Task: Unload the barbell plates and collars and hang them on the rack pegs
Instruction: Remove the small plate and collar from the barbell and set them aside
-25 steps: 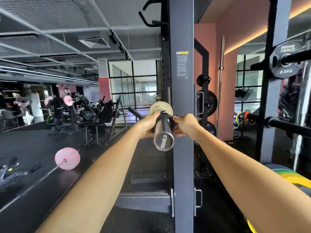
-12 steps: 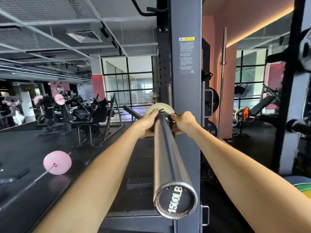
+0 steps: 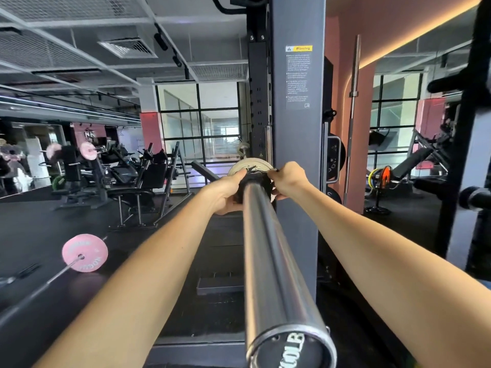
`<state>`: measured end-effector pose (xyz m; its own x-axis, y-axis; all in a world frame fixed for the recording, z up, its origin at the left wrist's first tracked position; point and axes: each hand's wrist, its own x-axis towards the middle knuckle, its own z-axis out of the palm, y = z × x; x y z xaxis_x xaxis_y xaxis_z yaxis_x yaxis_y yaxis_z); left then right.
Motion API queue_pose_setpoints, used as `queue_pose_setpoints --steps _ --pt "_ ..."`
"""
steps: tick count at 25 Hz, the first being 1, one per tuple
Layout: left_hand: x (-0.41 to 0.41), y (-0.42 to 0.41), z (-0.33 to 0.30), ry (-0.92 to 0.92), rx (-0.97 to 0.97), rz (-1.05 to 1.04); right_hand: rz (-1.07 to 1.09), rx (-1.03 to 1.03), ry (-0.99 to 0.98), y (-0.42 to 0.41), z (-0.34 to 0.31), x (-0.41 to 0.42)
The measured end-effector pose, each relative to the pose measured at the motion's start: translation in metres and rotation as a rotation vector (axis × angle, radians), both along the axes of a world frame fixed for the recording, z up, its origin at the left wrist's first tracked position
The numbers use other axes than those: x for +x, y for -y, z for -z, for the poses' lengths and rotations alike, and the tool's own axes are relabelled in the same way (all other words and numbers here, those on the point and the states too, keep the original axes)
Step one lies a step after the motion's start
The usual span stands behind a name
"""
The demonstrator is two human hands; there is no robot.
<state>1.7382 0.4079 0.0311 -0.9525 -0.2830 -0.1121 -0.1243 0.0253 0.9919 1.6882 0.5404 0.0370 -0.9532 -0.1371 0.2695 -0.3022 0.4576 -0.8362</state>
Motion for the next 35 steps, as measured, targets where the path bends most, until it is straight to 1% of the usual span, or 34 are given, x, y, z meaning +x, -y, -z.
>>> queue_pose_setpoints --steps 1,3,5,8,11,13,15,18,20,22,24,27,33,35 --pt "0.0 0.0 0.0 -0.004 0.009 -0.001 0.026 0.06 -0.068 0.002 -0.004 0.005" --pt "-0.001 0.0 0.0 -0.012 0.024 -0.014 0.053 0.247 -0.197 0.008 -0.009 0.012" --pt "-0.001 0.0 0.001 -0.018 0.036 -0.019 0.014 0.428 -0.274 0.011 -0.01 0.019" --pt "0.002 -0.001 0.0 -0.022 0.086 -0.009 -0.115 0.584 -0.326 0.011 -0.013 0.013" --pt "0.004 -0.001 -0.002 -0.001 0.063 0.002 -0.229 0.673 -0.319 0.015 -0.019 0.005" --pt "0.005 -0.002 -0.003 0.014 0.043 0.004 -0.233 0.648 -0.3 0.016 -0.023 0.007" --pt "0.004 -0.005 -0.006 0.027 0.025 -0.006 -0.162 0.553 -0.262 0.012 -0.02 0.01" --pt "0.0 -0.008 -0.013 0.04 -0.028 0.01 -0.044 0.284 -0.14 0.007 -0.01 0.004" --pt "0.001 -0.01 -0.016 0.04 -0.073 0.011 -0.017 0.118 -0.02 0.004 -0.007 0.001" --pt "0.002 -0.011 -0.016 0.063 -0.035 -0.003 -0.004 -0.005 0.083 0.003 -0.004 0.0" --pt "0.002 -0.012 -0.014 0.065 0.029 -0.023 0.026 -0.032 0.098 0.004 -0.003 0.001" --pt "0.003 -0.011 -0.011 0.029 0.093 -0.038 0.063 0.001 0.086 0.008 -0.003 0.004" --pt "-0.004 -0.004 -0.005 0.033 0.056 -0.068 0.073 0.022 0.07 0.009 -0.002 0.01" --pt "-0.003 -0.003 -0.003 0.007 0.019 -0.042 0.083 0.046 0.046 0.008 0.0 0.015"
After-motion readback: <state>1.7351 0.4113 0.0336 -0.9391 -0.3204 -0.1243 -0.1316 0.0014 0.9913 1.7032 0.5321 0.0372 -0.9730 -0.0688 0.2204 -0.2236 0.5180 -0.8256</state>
